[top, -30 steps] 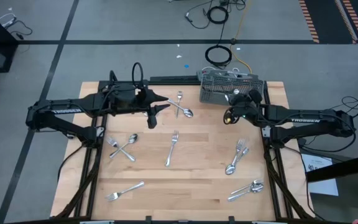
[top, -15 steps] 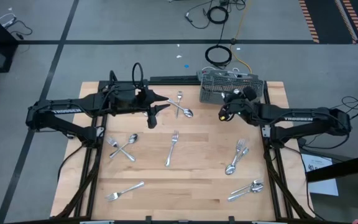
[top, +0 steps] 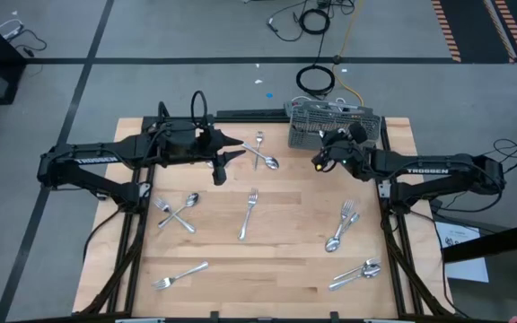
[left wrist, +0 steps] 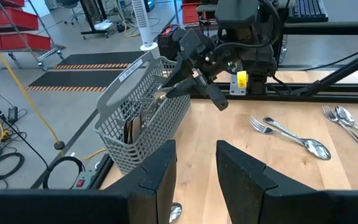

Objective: Sort silverware
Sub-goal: Put the silver spoon into the silverware basket

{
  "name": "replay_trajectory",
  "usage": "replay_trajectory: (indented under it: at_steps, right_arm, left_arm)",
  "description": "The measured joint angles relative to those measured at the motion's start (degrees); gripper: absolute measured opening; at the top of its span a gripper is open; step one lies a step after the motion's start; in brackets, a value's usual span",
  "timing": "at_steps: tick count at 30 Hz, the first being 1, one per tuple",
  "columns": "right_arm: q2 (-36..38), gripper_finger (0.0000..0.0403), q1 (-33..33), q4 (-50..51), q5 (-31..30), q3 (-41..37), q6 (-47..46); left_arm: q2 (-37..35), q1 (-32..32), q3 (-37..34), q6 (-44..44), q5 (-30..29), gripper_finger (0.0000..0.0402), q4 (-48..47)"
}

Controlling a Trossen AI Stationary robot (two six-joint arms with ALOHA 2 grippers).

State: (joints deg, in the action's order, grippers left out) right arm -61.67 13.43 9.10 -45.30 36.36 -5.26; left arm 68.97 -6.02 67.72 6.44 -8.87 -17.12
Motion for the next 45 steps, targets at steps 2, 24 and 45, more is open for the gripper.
replay_trajectory:
  at_steps: [2,24,45]
  right_arm:
    - [0.02,0.0061,0.00,-0.51,-1.10,0.00,0.25]
    - [0.49,0.0001,3.00,14.35,1.54,13.00,1.18]
    - [1.50,0.0183,6.12,31.22,11.07,17.70,-5.00]
  left_arm:
    - [0.00,0.00,0.00,0.01,-0.07,0.0122,-0.11]
    - [0.00,0.00,0.00,-0.01,-0.41,0.0122,-0.12]
    - [0.00,0.07,0.00,-0.12,-0.41,0.0122,-0.03]
